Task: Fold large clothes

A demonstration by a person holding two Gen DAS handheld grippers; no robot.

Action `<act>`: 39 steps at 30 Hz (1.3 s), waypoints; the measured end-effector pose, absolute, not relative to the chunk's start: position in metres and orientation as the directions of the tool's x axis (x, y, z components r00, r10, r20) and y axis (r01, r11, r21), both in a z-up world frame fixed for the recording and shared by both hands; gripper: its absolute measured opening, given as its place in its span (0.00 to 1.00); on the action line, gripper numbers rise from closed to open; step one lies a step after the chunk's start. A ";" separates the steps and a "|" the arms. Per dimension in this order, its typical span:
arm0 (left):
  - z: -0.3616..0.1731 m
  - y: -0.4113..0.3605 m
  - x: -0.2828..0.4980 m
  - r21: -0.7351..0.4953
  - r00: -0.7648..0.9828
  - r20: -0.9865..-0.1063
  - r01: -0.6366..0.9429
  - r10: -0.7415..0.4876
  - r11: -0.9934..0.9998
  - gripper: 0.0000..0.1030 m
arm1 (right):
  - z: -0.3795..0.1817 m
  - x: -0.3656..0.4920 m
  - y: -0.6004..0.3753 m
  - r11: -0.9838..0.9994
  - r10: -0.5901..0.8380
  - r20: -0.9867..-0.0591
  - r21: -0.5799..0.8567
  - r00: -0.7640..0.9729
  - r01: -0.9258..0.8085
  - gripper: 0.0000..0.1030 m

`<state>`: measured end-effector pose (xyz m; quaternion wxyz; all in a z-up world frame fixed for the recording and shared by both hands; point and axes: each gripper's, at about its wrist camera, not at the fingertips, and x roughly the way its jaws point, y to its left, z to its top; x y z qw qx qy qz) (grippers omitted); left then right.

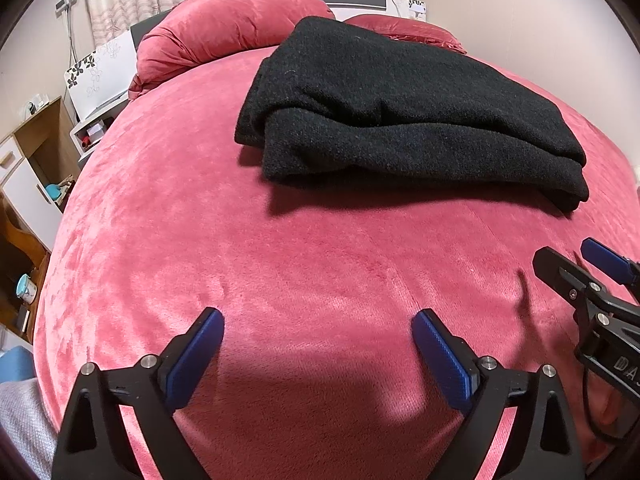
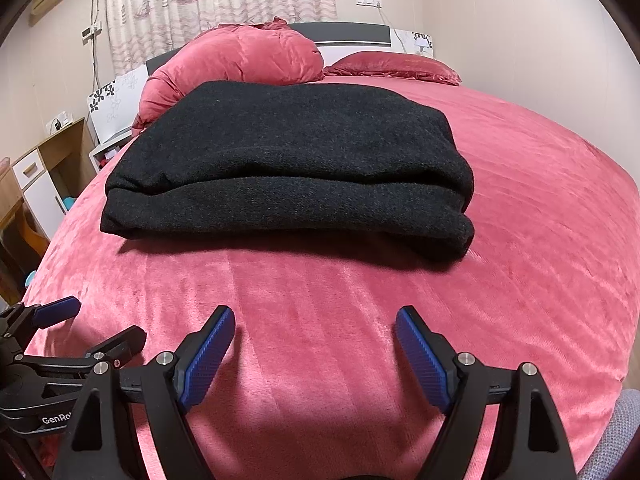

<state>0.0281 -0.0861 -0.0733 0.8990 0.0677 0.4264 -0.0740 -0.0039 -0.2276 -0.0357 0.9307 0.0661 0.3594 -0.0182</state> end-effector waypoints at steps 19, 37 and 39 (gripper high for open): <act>-0.075 -0.089 0.028 0.066 0.630 -0.773 0.192 -0.072 0.979 0.94 | -0.037 -0.005 -0.226 0.990 0.013 -0.673 0.114 0.739 0.087 0.82; -0.076 -0.091 0.028 0.067 0.633 -0.771 0.197 -0.075 0.978 0.94 | -0.038 -0.005 -0.228 0.989 0.019 -0.677 0.120 0.736 0.084 0.82; -0.076 -0.091 0.028 0.067 0.633 -0.770 0.196 -0.074 0.978 0.94 | -0.038 -0.005 -0.227 0.989 0.019 -0.677 0.120 0.736 0.085 0.82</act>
